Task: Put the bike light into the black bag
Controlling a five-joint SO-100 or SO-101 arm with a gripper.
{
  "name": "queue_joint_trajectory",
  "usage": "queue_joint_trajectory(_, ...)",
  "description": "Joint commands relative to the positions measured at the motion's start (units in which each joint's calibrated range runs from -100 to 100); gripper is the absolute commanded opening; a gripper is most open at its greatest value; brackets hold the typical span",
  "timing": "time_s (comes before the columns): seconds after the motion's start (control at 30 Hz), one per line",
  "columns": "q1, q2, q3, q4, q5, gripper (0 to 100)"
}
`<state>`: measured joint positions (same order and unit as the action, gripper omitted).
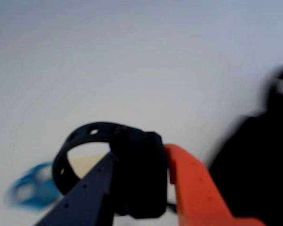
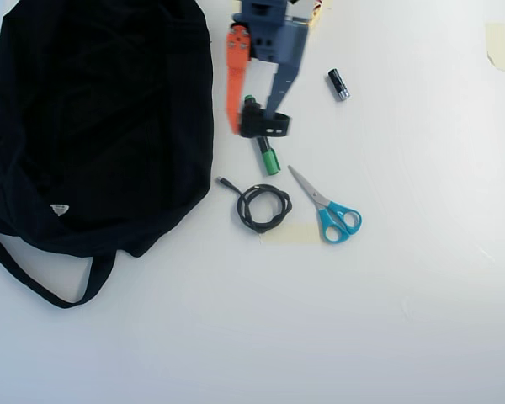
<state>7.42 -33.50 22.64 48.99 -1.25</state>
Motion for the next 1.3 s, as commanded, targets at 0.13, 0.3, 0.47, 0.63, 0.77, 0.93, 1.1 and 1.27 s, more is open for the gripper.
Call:
queue_joint_trajectory(0.13, 23.77, -0.69, 1.62, -0.50, -0.80, 2)
queue_joint_trajectory(0.3, 35.06, -0.69, 4.49, -1.02, -0.64, 2)
queue_joint_trajectory(0.47, 42.47, 0.64, 7.37, -1.27, -0.49, 2)
queue_joint_trajectory(0.63, 47.70, 14.33, 6.38, -8.68, -0.49, 2)
queue_joint_trajectory(0.77, 48.82, 31.51, -6.02, -11.09, -0.54, 2)
queue_joint_trajectory(0.93, 48.60, 43.29, -10.60, -10.83, -0.90, 2)
queue_joint_trajectory(1.1, 45.31, 39.89, -12.49, -7.13, -3.74, 25)
queue_joint_trajectory(1.27, 38.05, 17.15, -10.87, 5.70, -3.74, 25)
